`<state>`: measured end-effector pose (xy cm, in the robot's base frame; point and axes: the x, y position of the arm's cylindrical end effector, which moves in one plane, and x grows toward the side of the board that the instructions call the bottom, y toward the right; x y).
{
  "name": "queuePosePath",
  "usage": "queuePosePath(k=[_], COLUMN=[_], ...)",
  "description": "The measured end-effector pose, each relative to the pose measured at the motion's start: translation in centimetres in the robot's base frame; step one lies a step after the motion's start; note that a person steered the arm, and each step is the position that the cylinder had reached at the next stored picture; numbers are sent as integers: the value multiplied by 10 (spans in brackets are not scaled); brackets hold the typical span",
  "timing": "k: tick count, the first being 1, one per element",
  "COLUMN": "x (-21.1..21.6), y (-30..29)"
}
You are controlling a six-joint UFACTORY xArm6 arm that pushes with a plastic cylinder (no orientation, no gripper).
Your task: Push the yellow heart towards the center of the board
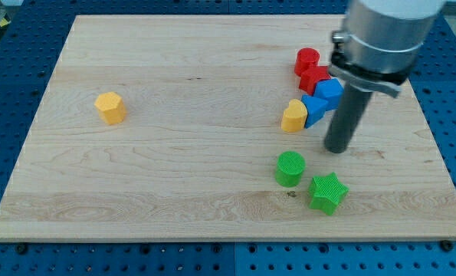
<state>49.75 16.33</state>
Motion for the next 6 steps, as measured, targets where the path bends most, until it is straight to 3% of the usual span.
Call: queuePosePath(k=[1,4,5,6], x=[-21,-84,-94,-94], y=[7,-167,-193,-172])
